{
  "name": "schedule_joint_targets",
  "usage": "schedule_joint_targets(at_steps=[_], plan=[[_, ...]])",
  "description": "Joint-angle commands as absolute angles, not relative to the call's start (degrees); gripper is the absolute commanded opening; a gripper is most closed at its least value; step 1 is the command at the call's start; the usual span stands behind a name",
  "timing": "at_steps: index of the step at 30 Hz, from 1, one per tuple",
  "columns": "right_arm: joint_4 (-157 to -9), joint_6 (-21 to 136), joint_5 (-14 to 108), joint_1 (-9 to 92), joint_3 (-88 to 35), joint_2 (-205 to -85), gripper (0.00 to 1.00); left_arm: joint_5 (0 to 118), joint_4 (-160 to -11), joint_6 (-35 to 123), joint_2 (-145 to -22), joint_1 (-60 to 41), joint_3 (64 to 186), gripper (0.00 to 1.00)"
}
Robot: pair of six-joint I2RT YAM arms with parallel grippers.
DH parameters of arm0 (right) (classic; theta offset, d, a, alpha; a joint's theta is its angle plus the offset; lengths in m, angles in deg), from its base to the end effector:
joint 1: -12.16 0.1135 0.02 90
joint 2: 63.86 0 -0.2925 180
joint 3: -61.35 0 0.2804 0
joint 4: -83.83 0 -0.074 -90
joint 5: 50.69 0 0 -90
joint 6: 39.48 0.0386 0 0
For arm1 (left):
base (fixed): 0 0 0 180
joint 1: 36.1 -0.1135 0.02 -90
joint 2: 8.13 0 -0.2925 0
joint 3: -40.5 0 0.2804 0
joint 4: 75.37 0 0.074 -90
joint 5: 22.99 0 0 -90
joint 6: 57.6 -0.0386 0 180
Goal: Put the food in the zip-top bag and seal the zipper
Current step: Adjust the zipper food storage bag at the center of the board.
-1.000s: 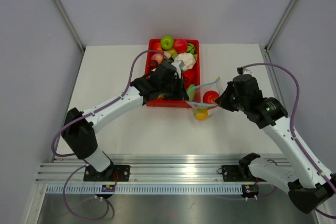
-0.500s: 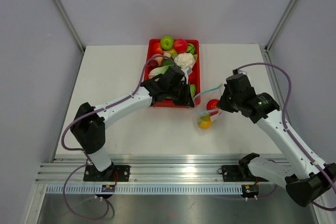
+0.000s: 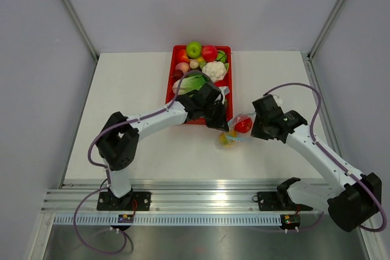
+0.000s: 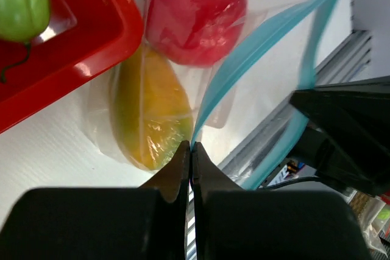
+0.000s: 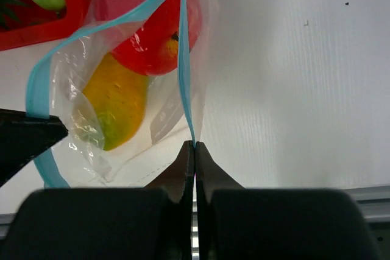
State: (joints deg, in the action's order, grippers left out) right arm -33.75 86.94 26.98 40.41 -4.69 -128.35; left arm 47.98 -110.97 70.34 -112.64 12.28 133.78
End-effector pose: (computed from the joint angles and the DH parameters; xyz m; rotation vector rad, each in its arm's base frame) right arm 0.2054 0.1010 0.2875 0.2577 2.5856 0.1239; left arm 0.2854 -0.3402 0.2615 0.4115 2.5941 -1.0297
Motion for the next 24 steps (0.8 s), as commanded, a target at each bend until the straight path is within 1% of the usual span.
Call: schedule_joint_targets(at_steps=[1,4,8,9,10,11,13,14,17,18,19,21,24], plan=[[-35.48,86.55,26.31,40.55,-9.09,-126.45,0.0,46.87,-111.54,68.01,-109.14,12.76,136.25,0.0],[-33.82,84.89,24.3,40.55,-14.79,-124.69,0.0,50.65,-115.67,64.59,-105.97,12.77,140.21,0.0],[-33.19,83.39,23.58,40.46,-18.41,-124.51,0.0,53.12,-118.23,62.99,-104.37,12.68,142.24,0.0],[-33.37,83.04,23.58,40.55,-18.68,-124.68,0.0,53.56,-118.32,62.82,-104.37,12.59,142.42,0.02],[-33.98,82.77,24.02,40.55,-18.85,-125.55,0.0,53.48,-118.4,62.29,-104.63,12.5,142.5,0.08],[-34.16,82.69,24.11,40.55,-18.94,-126.0,0.0,52.87,-118.58,61.85,-105.42,12.33,142.59,0.26],[-34.77,82.51,24.37,40.55,-19.03,-127.4,0.0,48.92,-119.72,60.54,-106.83,11.63,144.17,0.33],[-35.12,82.42,24.37,40.55,-18.94,-127.67,0.0,48.12,-121.2,59.92,-107.36,11.54,144.87,0.4],[-36.35,81.98,24.2,40.55,-18.5,-128.37,0.0,48.55,-123.49,57.99,-107.8,10.75,146.72,0.54],[-36.44,81.63,24.2,40.55,-18.5,-128.64,0.0,48.55,-123.68,57.55,-107.45,10.31,146.98,0.65],[-36.71,81.54,24.2,40.55,-18.68,-129.25,0.0,48.38,-124.03,56.93,-107.19,9.35,147.42,0.7],[-37.06,81.11,24.37,40.55,-18.77,-129.87,0.0,47.85,-124.2,56.4,-106.75,8.2,147.78,0.73],[-37.94,80.32,24.99,40.55,-19.29,-131.18,0.0,47.5,-124.82,55.61,-106.48,5.13,148.48,0.74]])
